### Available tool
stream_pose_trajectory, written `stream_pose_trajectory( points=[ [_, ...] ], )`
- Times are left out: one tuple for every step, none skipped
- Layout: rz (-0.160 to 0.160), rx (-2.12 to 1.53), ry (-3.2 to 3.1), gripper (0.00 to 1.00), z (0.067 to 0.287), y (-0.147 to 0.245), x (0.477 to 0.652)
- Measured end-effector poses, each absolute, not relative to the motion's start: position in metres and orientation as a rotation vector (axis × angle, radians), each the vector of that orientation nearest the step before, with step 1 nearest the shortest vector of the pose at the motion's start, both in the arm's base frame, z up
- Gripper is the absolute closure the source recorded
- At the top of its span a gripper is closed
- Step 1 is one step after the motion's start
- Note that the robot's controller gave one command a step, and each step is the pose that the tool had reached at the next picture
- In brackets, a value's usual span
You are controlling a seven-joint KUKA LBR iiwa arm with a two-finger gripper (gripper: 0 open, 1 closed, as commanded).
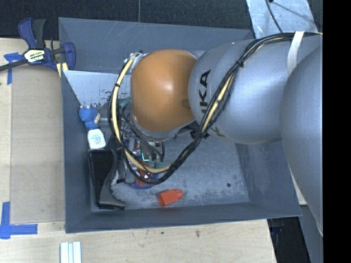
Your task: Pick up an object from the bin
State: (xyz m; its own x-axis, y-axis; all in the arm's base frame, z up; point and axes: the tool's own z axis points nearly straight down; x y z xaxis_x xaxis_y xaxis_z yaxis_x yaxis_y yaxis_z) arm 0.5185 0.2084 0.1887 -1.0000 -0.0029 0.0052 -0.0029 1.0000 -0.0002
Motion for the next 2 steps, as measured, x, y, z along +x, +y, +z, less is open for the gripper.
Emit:
stream_pose_trajectory(
  points=[
    [-0.004, 0.795, -3.052, 0.0, 0.092, 0.23, 0.544],
    [0.0, 1.337, -2.851, 0.0, 0.111, 0.218, 0.563]
  ],
)
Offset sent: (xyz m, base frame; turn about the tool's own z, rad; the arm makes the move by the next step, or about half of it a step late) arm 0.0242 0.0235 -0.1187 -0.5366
